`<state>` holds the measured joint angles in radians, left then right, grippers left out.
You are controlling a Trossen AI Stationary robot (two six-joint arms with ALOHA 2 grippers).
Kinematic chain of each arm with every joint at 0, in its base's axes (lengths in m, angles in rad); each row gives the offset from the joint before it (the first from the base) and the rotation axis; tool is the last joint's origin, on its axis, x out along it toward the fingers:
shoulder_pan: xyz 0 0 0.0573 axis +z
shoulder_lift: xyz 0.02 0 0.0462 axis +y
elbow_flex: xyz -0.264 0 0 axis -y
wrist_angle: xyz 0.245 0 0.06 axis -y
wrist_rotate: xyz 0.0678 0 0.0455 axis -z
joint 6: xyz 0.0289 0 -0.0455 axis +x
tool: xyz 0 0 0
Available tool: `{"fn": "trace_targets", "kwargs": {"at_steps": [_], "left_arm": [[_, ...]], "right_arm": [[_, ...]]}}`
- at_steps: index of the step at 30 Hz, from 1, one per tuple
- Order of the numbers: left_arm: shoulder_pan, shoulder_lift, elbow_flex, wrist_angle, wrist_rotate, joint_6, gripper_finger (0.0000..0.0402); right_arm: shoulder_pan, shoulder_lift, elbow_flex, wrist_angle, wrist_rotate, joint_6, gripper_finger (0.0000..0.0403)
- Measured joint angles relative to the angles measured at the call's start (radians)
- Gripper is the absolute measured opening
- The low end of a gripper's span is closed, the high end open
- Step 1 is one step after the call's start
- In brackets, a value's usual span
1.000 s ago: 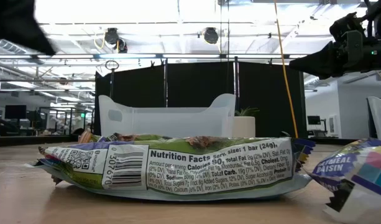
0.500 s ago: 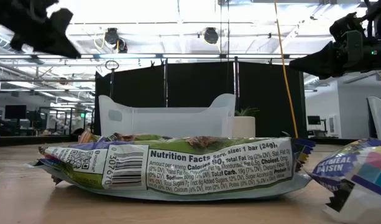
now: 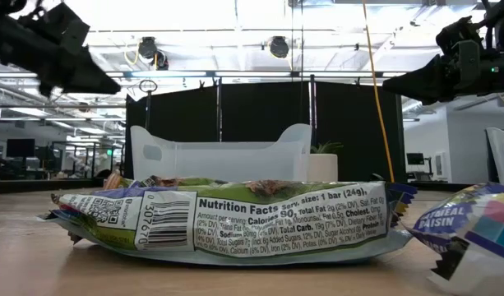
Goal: Pick and place Granola Bars by type
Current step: Put the orange granola bar into the blue bin
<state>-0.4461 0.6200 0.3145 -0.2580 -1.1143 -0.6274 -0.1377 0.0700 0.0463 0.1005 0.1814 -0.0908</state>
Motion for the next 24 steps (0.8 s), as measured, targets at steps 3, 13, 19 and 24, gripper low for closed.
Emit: {"fn": "trace_targets", "kwargs": {"at_steps": [3,13,19,24], "left_arm": [[0.099,-0.048,-0.086,0.312,0.182,0.299,0.0074],[0.599,-0.112,-0.201,0.463,0.663,0.334,0.0074],[0.931,-0.050,-0.170,0.438,0.919,0.190,0.0074],[1.159,0.062,-0.078,0.257,1.073,0.103,0.0086]], "right_arm": [[0.000,0.000,0.000,0.000,0.000,0.000,0.0082],[0.000,0.000,0.000,0.000,0.000,0.000,0.0082],[0.000,0.000,0.000,0.000,0.000,0.000,0.0082],[0.000,0.000,0.000,0.000,0.000,0.000,0.0082]]}}
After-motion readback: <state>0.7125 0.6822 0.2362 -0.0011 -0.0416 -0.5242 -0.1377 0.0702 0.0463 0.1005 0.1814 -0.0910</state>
